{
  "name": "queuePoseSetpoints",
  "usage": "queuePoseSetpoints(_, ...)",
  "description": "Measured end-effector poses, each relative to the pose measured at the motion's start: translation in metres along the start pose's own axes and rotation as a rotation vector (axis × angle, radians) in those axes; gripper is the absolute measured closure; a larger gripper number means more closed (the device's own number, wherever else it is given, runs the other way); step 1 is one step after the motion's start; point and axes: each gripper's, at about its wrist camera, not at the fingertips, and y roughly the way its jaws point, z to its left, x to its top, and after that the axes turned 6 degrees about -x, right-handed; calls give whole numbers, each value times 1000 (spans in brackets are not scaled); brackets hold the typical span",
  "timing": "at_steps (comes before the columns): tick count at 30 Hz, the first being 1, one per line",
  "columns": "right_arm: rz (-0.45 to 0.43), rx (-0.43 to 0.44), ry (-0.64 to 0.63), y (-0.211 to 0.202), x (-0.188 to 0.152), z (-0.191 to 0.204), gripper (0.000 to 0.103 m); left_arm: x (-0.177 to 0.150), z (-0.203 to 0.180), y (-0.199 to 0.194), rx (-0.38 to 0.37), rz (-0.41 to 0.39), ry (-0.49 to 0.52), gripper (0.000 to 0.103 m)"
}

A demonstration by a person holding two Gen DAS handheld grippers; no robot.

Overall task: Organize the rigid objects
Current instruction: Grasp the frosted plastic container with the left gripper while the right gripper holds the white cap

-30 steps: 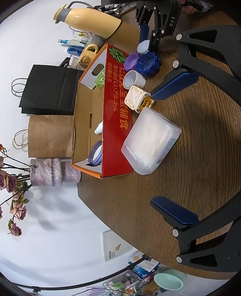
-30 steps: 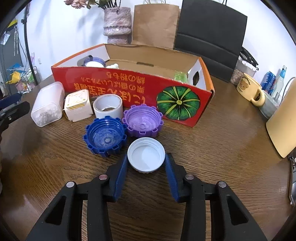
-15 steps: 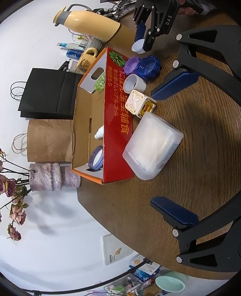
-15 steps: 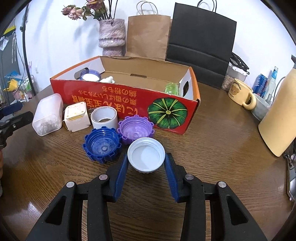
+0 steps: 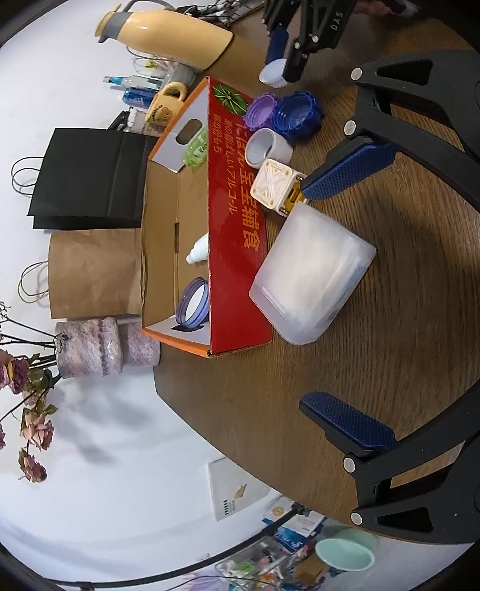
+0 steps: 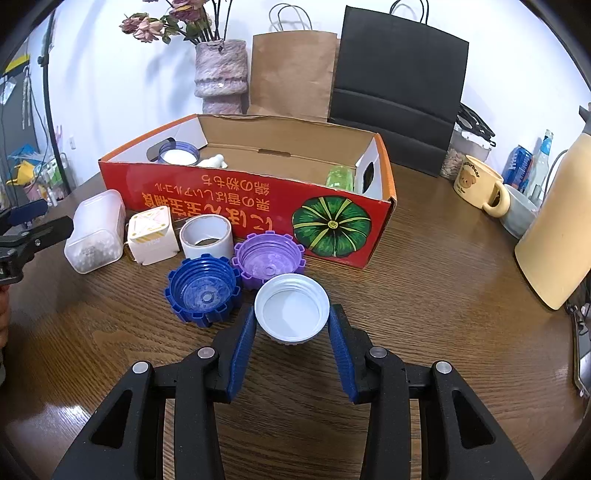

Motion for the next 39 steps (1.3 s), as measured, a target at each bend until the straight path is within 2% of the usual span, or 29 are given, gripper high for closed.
queuePoseSetpoints(5,2,0,5,0,0,-1,59,2,3,7,-43,27,64,0)
queuePoseSetpoints(10,0,0,13,1,0,-3,59,3,3,17,-120,68,138,0)
queuePoseSetpoints(17,8,1,26,2,1,-5,59,5,8,33,-171,115,175,0)
queuePoseSetpoints(29,24,0,46,8,2,-6,59,14,10,60,-250,187,143,0)
queuePoseSetpoints(39,26,-2,48,10,3,-6,59,15,11,64,-243,199,125,0)
